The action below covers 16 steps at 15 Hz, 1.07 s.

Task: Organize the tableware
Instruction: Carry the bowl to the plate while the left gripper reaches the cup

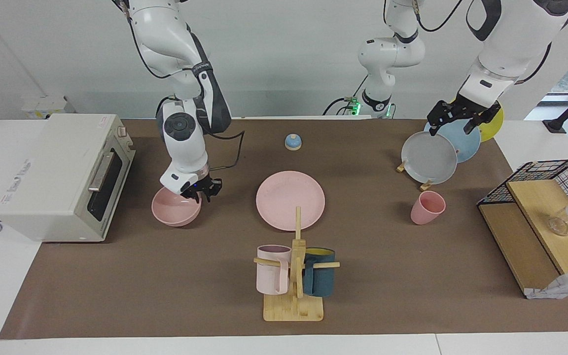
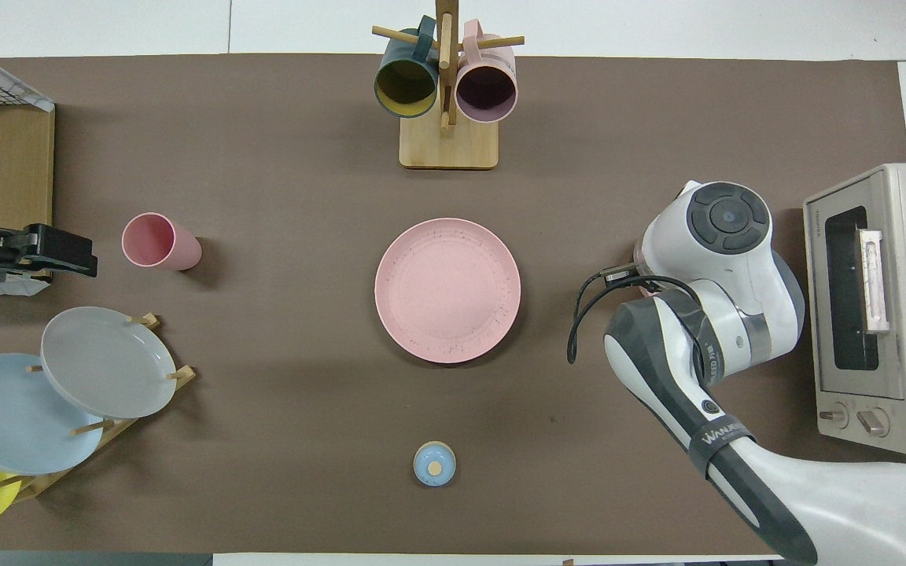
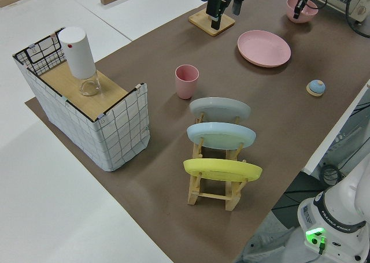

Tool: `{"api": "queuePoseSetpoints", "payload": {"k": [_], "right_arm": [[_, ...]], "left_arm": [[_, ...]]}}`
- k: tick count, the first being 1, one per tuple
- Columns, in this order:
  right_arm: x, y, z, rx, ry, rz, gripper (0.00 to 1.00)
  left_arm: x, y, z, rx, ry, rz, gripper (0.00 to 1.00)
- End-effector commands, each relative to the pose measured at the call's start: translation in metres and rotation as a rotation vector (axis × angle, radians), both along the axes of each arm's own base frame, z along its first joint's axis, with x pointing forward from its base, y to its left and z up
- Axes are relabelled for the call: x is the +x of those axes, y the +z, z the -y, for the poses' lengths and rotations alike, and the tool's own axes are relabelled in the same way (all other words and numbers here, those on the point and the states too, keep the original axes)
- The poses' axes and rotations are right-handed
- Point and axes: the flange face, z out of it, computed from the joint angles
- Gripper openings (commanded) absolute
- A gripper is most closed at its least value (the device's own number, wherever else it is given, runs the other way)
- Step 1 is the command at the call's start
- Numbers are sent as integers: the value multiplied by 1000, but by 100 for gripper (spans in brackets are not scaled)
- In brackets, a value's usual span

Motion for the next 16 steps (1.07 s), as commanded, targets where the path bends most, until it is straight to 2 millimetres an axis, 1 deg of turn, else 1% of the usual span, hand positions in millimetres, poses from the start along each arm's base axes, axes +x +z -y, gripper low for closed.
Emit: {"api": "queuePoseSetpoints", "payload": {"k": [1,2,3,4,5,6,7,8,9,11,12,13,14,15,16], "right_arm": [[6,24,-42,-20,39,-5,0],[10,37,-68,-32,12,-13,0],[15,47,-94,-49,-17,-27,0],[22,58,-126,-64,-47,-36,0],[28,70,-167,-76,-75,-29,0],[27,71,-198,-82,-97,-34,0],[28,68,-218,-90,-132,-34,0],[22,65,-244,-91,-146,-23,0],[7,63,-277,-80,-142,-7,0],[0,67,-301,-24,-153,40,0],[0,68,-307,16,-153,66,0],[0,61,-309,27,-149,73,0],[-3,60,-317,58,-141,83,0],[-11,49,-324,68,-137,74,0],[-17,38,-324,57,-133,62,0]], "left_arm": [[-3,5,2,-3,-2,2,100],[-2,5,3,-3,-4,4,100],[-2,6,3,-4,-2,10,100],[-1,6,3,-4,-5,13,100],[0,6,2,-5,-7,17,100],[2,6,0,-6,-5,29,100],[5,1,0,-9,-5,32,100],[11,-6,-1,-10,-1,34,100],[22,-24,-1,-12,1,20,100],[41,-54,-2,-22,6,13,100],[54,-77,0,-22,5,1,100],[66,-99,2,-23,6,-10,100],[76,-121,3,-25,6,-13,100],[84,-143,3,-27,9,-15,100],[90,-161,2,-28,12,-11,100]]}}
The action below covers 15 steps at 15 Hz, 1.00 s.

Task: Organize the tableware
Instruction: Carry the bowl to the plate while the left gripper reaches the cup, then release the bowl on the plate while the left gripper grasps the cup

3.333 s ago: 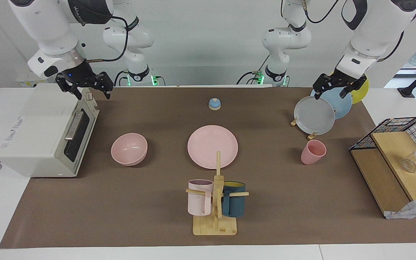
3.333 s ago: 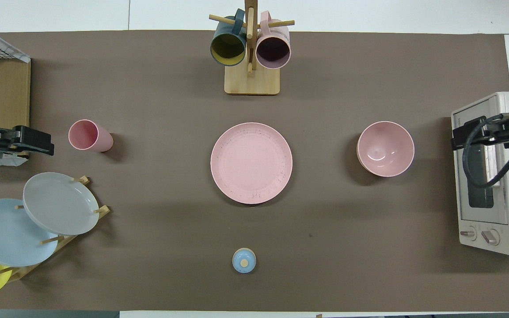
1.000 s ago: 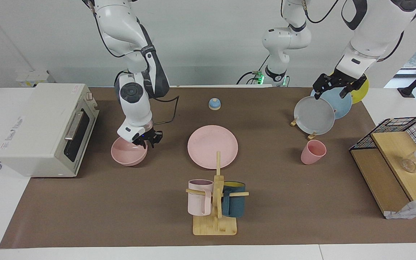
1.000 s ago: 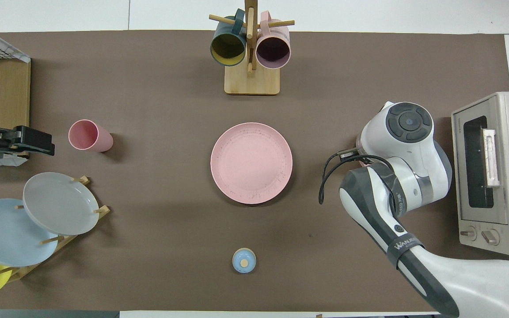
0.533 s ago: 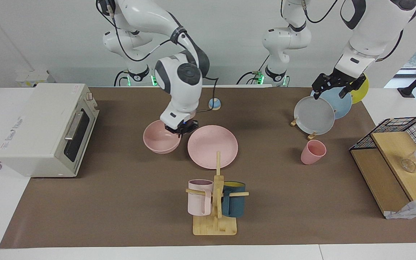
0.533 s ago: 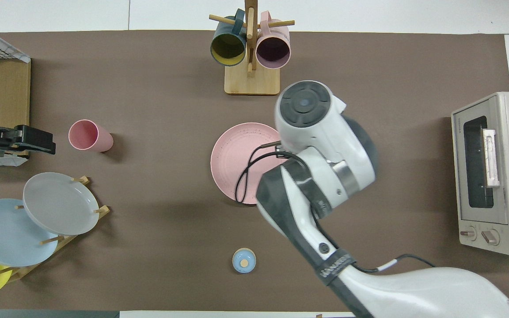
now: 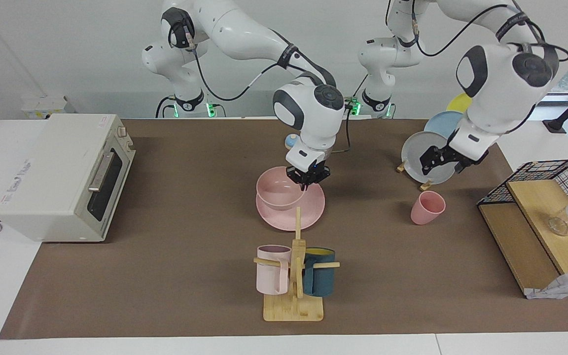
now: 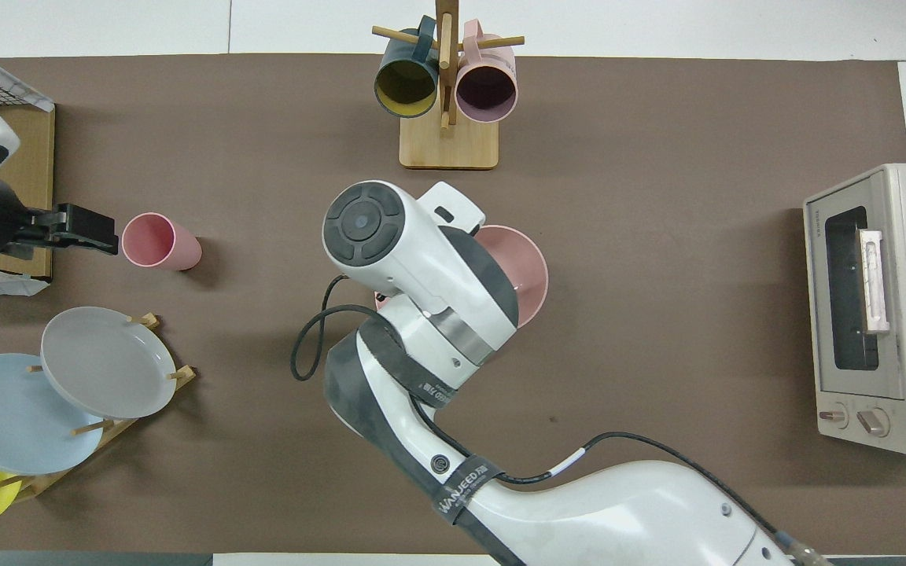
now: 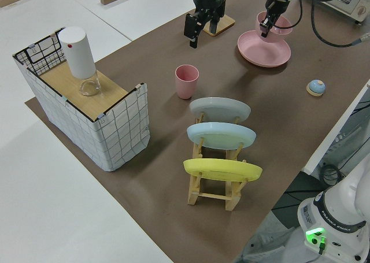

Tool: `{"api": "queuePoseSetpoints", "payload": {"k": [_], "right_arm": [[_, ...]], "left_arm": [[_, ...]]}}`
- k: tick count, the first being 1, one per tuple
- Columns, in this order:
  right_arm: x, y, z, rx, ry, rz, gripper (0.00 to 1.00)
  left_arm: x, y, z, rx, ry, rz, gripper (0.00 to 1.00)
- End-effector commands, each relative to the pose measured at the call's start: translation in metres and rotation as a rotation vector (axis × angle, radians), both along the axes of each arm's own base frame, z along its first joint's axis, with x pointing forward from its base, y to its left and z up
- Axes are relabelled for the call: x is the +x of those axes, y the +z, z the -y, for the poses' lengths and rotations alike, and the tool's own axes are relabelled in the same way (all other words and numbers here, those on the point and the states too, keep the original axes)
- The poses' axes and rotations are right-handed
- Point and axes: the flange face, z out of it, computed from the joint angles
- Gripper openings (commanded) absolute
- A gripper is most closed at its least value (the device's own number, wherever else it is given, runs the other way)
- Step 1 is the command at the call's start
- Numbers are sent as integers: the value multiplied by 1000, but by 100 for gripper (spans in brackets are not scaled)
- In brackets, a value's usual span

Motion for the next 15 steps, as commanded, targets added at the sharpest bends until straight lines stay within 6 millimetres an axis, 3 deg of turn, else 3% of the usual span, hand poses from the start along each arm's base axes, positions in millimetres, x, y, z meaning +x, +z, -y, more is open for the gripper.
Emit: {"api": "queuePoseSetpoints", "payload": {"k": [1,2,5,9,13,15], "right_arm": [[-16,-15,-13,17,8,-17,0],[-25,-24,-25,12,6,-21,0],[-23,-30,-23,8,-25,-29,0],[-19,-32,-20,16,-31,-22,0],[-16,-38,-19,38,-34,-3,0],[-14,-34,-17,33,-36,-5,19]], "left_arm": [[14,-45,-1,-15,8,10,100],[13,-53,-1,-16,11,13,100],[13,-76,-1,-14,16,-13,100],[12,-82,-1,-11,56,-19,100],[8,-101,1,-13,60,9,100],[7,-102,2,-13,58,7,98]]}}
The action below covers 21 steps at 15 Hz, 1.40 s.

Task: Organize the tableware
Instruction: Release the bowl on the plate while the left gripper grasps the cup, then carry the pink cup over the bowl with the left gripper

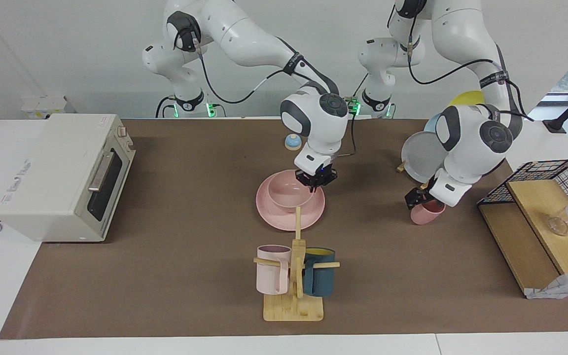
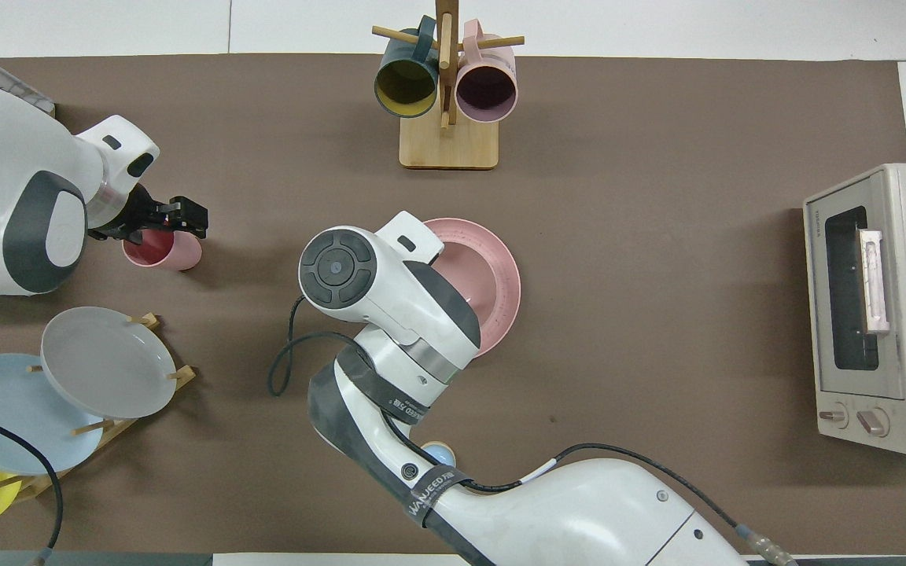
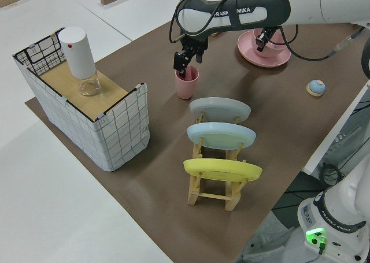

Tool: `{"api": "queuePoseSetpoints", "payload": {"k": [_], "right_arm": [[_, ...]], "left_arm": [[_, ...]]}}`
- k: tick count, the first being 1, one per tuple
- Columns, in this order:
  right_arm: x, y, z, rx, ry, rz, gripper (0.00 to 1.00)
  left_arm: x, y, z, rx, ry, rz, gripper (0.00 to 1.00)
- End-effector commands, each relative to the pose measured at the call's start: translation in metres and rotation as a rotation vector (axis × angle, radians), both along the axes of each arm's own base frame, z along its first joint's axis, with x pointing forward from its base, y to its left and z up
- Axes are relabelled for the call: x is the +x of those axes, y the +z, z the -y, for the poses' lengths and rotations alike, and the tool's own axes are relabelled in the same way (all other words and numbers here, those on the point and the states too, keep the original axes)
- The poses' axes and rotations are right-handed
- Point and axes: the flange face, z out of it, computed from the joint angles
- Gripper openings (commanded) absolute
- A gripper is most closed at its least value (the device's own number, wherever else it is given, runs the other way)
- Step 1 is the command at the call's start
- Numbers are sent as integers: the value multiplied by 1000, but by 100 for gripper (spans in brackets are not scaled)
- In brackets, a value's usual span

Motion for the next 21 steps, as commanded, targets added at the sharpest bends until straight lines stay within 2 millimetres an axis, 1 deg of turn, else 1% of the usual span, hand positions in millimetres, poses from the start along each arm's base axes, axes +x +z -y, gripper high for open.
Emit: {"api": "queuePoseSetpoints", "payload": {"k": [1,2,3,4,5,7,9,10,11,12,13,14,16,17,18,19,20,21], "right_arm": [[3,7,4,13,-19,-1,40],[2,5,7,-14,-18,-13,58],[2,7,9,-27,-19,-22,63],[10,24,14,-17,-26,-5,78],[24,44,30,-9,-52,6,100],[37,67,59,-18,-44,17,100],[57,96,112,-35,-75,0,100],[64,112,143,-42,-98,-11,100],[67,127,172,-47,-127,-21,100],[73,151,214,-33,-166,-13,100],[77,168,248,-32,-171,-16,100],[77,188,282,-39,-140,-44,100],[61,242,347,-14,-111,-57,100],[52,260,377,-10,-115,-68,100],[47,266,395,-2,-91,-86,100],[43,261,412,5,-52,-107,100],[28,264,426,5,-21,-111,100],[18,264,436,6,-14,-120,100]], "left_arm": [[-6,-2,1,-6,16,13,94],[-7,-4,1,-6,16,13,86],[-6,-4,1,-6,16,16,66],[-7,-5,1,-6,16,13,30],[-8,-6,1,-4,11,12,0],[-9,-6,0,-5,-5,11,0],[-9,-6,-2,-4,-9,9,0],[-8,-5,-2,-3,-11,11,0],[-6,-2,-2,-1,-13,14,0],[-3,6,2,-2,-17,23,0],[0,18,6,-2,-22,26,0],[3,36,13,-2,-25,20,0],[9,87,34,-8,-30,5,0],[10,116,48,-7,-6,-11,0],[9,129,74,-4,16,-52,0],[7,150,101,-16,46,-56,0],[5,160,125,-37,88,-65,0],[1,164,155,-47,123,-78,0]]}}
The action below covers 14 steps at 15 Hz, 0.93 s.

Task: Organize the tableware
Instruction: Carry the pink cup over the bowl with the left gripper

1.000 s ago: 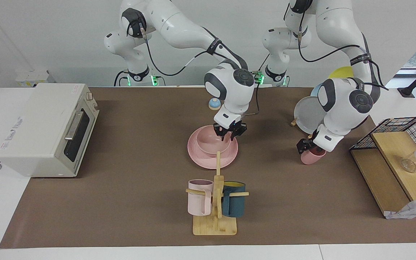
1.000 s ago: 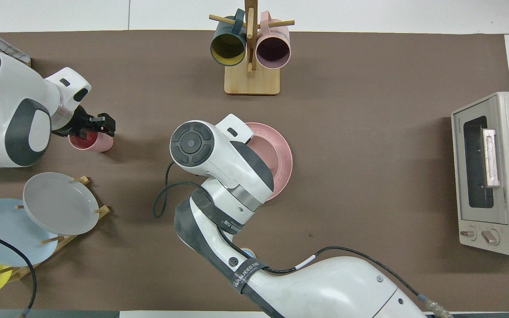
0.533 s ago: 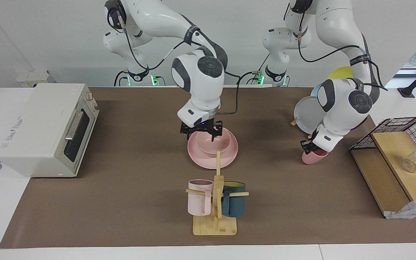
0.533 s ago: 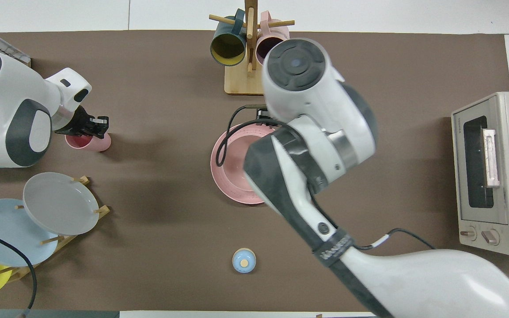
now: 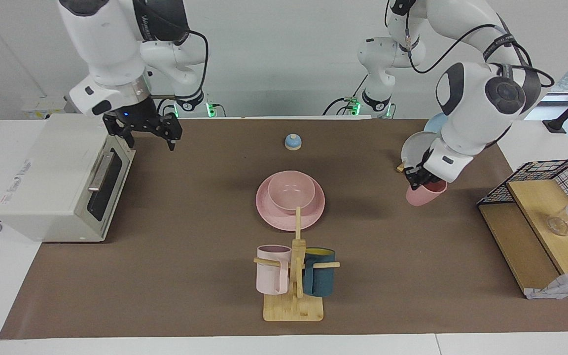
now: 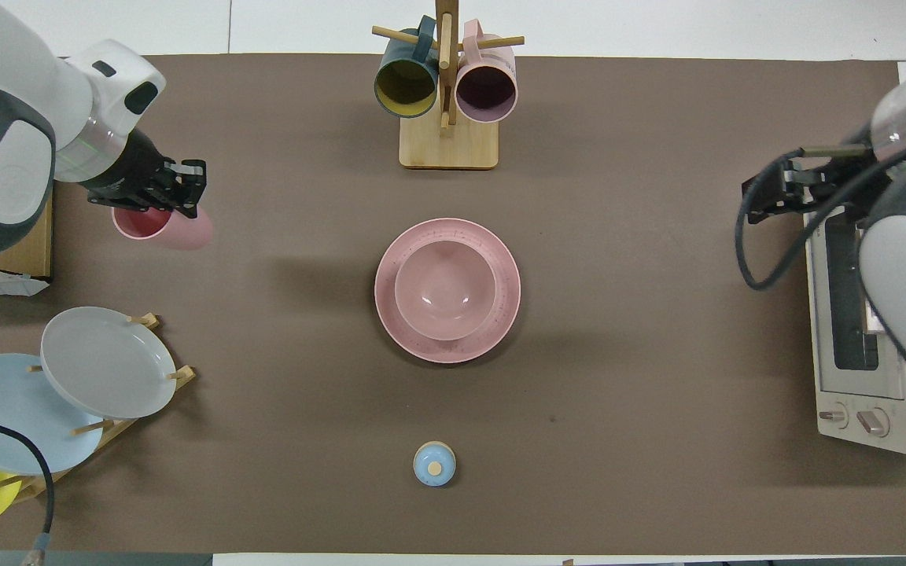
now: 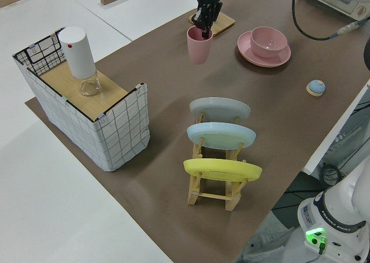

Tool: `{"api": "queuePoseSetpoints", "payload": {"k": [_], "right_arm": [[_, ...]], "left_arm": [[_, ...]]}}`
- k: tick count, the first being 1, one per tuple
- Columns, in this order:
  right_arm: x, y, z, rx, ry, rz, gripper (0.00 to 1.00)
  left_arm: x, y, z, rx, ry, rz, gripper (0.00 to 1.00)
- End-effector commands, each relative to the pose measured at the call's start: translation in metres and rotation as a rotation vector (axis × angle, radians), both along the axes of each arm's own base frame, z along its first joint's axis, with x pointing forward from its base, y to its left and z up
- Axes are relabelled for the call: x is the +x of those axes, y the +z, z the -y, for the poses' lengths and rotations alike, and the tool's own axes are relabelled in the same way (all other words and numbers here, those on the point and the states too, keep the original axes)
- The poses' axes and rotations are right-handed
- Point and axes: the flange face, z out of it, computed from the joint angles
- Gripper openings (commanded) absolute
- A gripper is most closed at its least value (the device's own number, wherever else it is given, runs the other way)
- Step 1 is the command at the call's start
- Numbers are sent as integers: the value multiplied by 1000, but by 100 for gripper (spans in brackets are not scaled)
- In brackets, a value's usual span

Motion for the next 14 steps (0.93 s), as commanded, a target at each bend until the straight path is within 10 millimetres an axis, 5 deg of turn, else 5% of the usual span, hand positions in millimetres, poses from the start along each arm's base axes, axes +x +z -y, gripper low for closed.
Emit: {"api": "queuePoseSetpoints", "payload": {"k": [1,3,6,8,12,14], "right_arm": [[-27,-23,19,17,37,-53,100],[-29,-30,30,16,19,-50,100],[-28,-37,54,16,-34,-62,100],[-29,-35,60,17,-36,-59,100],[-32,-37,84,48,32,-28,100],[-38,-31,118,54,3,-29,100]], "left_arm": [[-4,13,82,-11,82,-37,0],[-28,17,145,-6,110,-29,0],[-55,20,205,-45,146,2,0],[-64,-5,243,-57,162,-4,0],[-78,-44,274,-29,175,-17,0],[-81,-65,284,-20,213,3,0]]}}
